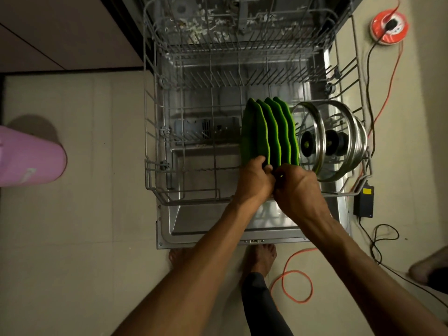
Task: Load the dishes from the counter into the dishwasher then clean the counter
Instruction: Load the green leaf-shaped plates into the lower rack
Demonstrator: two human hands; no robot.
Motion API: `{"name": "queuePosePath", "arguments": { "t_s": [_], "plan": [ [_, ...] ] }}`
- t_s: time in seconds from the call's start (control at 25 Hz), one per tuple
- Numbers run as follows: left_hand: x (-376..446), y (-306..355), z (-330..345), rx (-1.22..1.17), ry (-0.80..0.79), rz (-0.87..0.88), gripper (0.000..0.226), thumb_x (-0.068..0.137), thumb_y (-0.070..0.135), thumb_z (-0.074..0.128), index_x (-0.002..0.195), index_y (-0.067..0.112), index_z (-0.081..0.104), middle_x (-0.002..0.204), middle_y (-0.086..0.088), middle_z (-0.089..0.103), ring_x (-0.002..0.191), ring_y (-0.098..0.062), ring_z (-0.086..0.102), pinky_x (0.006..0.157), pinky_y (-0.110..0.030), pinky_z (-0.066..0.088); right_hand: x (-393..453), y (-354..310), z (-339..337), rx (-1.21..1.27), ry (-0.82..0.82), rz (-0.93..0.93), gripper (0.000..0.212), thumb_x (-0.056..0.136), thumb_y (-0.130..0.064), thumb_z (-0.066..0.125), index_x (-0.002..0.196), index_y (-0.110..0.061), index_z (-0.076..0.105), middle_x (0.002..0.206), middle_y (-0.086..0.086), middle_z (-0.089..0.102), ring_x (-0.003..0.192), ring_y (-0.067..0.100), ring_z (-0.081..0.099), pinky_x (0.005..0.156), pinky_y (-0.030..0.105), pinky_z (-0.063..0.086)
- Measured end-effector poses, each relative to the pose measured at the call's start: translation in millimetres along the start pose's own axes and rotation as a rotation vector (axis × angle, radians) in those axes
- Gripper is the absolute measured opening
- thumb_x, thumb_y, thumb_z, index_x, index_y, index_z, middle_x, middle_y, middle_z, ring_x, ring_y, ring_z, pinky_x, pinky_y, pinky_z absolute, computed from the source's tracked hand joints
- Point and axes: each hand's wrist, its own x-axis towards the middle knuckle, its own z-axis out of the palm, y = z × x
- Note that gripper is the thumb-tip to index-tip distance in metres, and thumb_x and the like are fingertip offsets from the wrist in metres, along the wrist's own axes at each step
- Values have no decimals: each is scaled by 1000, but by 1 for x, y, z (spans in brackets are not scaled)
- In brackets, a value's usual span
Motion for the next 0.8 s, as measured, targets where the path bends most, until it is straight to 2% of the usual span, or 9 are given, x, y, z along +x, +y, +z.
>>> {"name": "queuePosePath", "arguments": {
  "t_s": [0.08, 0.16, 0.24, 0.32, 0.44, 0.56, 0.64, 0.72, 0.8],
  "plan": [
    [-6, 3, -1, 91, 27, 23, 22, 98, 9, 47, 76, 9, 52, 75, -10, 54, 74, -26, 52, 58, -28, 26, 1, 1, -10, 19, 23, 19, 13, 90, -9, 59, 92, -5, 71, 76, 16, 69, 64, 31, 64, 51, 23, 40],
    [-8, 0, -1, 132, 31, 40, 28, 98, 11, 48, 70, 13, 50, 71, -9, 53, 74, -29, 55, 57, -27, 25, 0, 0, -21, 31, 45, 38, 14, 90, -10, 59, 93, -4, 71, 77, 16, 70, 68, 32, 66, 53, 21, 37],
    [-14, -5, -2, 144, 8, 48, 21, 99, 17, 48, 90, 7, 64, 90, -16, 65, 91, -34, 62, 68, -30, 41, -4, -3, -28, 45, 47, 14, 15, 92, -13, 58, 96, -5, 70, 80, 14, 71, 69, 29, 67, 54, 20, 40],
    [-30, -3, -4, 171, 26, 103, 28, 100, 24, 48, 119, 9, 63, 111, -18, 66, 103, -33, 63, 84, -36, 51, -7, -6, -35, 61, 21, -18, 16, 96, -18, 56, 99, -6, 67, 83, 11, 70, 66, 23, 65, 52, 19, 44],
    [-54, 8, -15, 163, 103, 190, 35, 97, 30, 51, 127, 15, 58, 115, -15, 67, 105, -30, 63, 87, -37, 53, -9, -14, -46, 33, -18, -62, 26, 98, -31, 54, 105, -7, 64, 91, 11, 69, 63, 16, 60, 50, 17, 39],
    [-77, 30, -35, 138, 138, 247, 36, 96, 27, 54, 130, 17, 56, 112, -10, 68, 93, -25, 66, 80, -34, 56, -14, -29, -63, 29, -17, -106, 43, 98, -40, 50, 123, -6, 59, 115, 16, 66, 96, 29, 64, 72, 23, 42],
    [-98, 46, -52, 142, 147, 269, 41, 97, 25, 56, 136, 15, 51, 116, -9, 66, 89, -15, 63, 76, -18, 53, -24, -41, -79, 25, -1, -166, 51, 99, -46, 46, 132, -8, 54, 124, 14, 62, 111, 28, 59, 82, 25, 42],
    [-122, 62, -70, 190, 161, 290, 48, 98, 26, 56, 142, 13, 44, 133, -7, 59, 108, -15, 60, 87, -11, 43, -39, -53, -97, 6, 14, -217, 56, 99, -49, 43, 138, -8, 48, 130, 13, 59, 118, 26, 54, 87, 26, 39],
    [-150, 80, -88, 219, 178, 296, 52, 99, 29, 54, 146, 12, 39, 142, -7, 53, 123, -20, 55, 96, -18, 42, -59, -65, -120, 9, 27, -242, 57, 100, -50, 41, 141, -10, 44, 134, 13, 56, 121, 25, 52, 91, 27, 38]
  ]
}}
